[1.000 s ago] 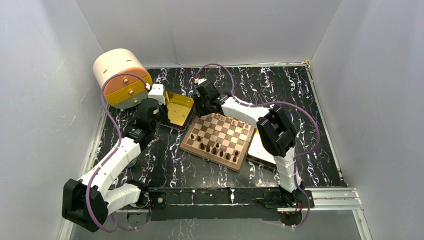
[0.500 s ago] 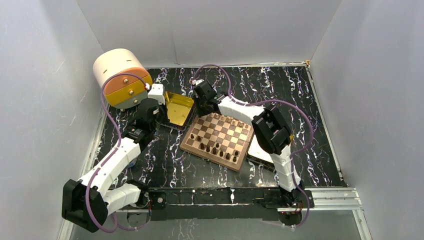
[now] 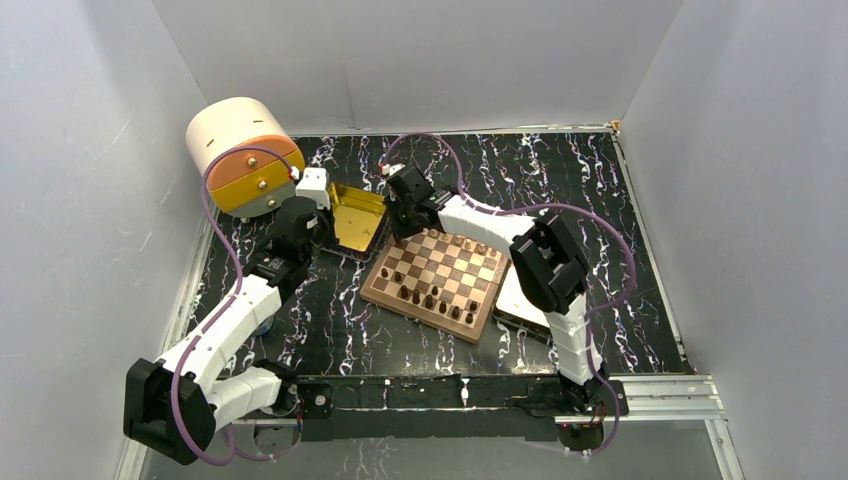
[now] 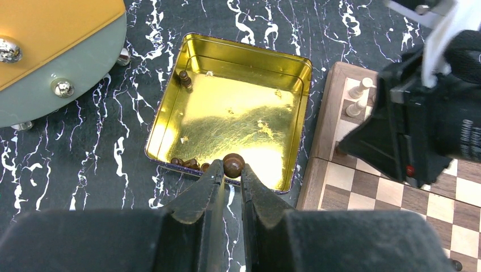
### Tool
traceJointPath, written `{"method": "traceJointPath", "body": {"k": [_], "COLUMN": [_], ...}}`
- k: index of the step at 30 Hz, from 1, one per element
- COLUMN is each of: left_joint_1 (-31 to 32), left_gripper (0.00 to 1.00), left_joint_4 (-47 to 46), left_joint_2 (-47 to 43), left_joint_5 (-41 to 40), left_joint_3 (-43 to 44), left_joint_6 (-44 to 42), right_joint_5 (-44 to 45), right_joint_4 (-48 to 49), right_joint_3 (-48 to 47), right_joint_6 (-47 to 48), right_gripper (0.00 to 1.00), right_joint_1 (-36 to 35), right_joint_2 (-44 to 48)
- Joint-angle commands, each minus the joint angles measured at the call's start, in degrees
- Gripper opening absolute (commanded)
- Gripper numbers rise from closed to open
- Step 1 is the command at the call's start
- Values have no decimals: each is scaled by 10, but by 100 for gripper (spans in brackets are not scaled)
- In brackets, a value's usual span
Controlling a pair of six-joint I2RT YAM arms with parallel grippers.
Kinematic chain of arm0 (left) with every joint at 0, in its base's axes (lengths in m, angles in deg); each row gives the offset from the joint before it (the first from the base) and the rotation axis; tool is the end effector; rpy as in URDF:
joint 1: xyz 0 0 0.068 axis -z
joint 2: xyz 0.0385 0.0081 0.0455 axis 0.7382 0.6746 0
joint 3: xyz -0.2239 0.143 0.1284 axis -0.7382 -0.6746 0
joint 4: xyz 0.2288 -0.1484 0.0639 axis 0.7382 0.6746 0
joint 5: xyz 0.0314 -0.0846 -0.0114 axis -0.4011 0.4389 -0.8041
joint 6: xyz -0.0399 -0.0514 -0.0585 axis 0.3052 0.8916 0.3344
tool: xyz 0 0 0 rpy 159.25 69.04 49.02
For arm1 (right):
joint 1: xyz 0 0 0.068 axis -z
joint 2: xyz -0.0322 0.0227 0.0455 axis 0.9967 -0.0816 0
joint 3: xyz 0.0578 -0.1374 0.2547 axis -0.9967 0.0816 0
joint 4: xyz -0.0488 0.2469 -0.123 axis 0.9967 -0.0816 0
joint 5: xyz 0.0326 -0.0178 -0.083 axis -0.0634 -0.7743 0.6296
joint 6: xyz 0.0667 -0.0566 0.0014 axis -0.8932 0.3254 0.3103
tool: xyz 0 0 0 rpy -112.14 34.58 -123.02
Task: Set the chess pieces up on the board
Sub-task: Pick up the chess piece from the chessboard.
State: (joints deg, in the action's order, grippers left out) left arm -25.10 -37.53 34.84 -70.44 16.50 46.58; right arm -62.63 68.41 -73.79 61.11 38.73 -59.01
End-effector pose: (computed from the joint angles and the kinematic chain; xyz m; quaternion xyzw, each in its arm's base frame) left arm 0.2807 -0.0949 0.2989 0.0297 0.8018 -0.0523 0.5945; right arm 0.3757 0.3896 0.1923 -0.2242 0.8987 0.1717 0.3357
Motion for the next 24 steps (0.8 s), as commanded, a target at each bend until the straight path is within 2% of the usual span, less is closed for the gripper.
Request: {"method": "traceJointPath", "body": {"k": [1, 13, 24], "left_joint_1": [3, 5, 5], "left_gripper": [0, 0, 0], "left_joint_4": [-18, -22, -22], "left_joint_2": [-10, -1, -6], "left_joint_5": [-8, 9, 9], "left_joint_3": [0, 3, 1], "left_joint_6": [-5, 3, 4], "right_joint_5": [-16, -51, -15], "right_joint_4": [-1, 80, 83], "right_joint_3": [39, 245, 252], "right_joint_6": [-4, 13, 15], "right_gripper": [18, 18, 20], "right_joint_1": [-3, -13, -63], "right_joint_2": [97, 257, 219]}}
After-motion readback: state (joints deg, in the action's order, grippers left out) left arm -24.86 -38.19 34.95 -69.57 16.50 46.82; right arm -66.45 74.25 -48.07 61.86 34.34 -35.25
